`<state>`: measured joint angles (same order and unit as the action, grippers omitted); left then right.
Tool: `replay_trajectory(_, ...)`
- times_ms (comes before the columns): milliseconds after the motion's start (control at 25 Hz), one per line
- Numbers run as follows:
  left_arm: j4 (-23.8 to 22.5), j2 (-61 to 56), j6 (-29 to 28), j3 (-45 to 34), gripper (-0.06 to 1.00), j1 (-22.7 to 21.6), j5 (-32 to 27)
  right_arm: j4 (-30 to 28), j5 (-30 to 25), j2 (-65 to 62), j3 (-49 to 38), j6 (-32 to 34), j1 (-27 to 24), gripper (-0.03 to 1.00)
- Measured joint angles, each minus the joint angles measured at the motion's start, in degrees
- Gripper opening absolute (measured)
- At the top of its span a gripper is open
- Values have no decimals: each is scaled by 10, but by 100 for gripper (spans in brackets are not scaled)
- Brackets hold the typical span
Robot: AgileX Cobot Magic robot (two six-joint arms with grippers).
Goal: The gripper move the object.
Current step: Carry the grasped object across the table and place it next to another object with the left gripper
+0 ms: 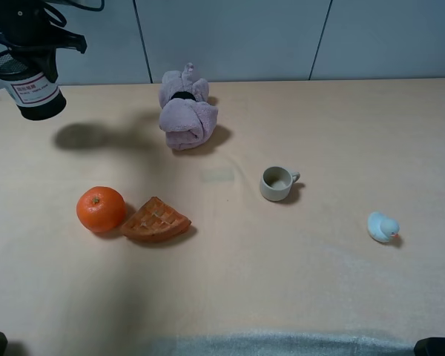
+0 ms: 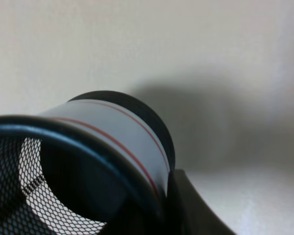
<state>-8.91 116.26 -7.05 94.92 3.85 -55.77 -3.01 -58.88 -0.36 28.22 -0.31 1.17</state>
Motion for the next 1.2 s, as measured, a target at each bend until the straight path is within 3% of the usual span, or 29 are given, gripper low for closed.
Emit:
replay_trajectory(520, -1, -29, -45, 5, 5, 64, -9, 0, 0, 0, 0, 0, 0, 69)
replay_trajectory(1200, -28, -12, -97, 115, 5, 170, -36, 0, 0, 0, 0, 0, 0, 69)
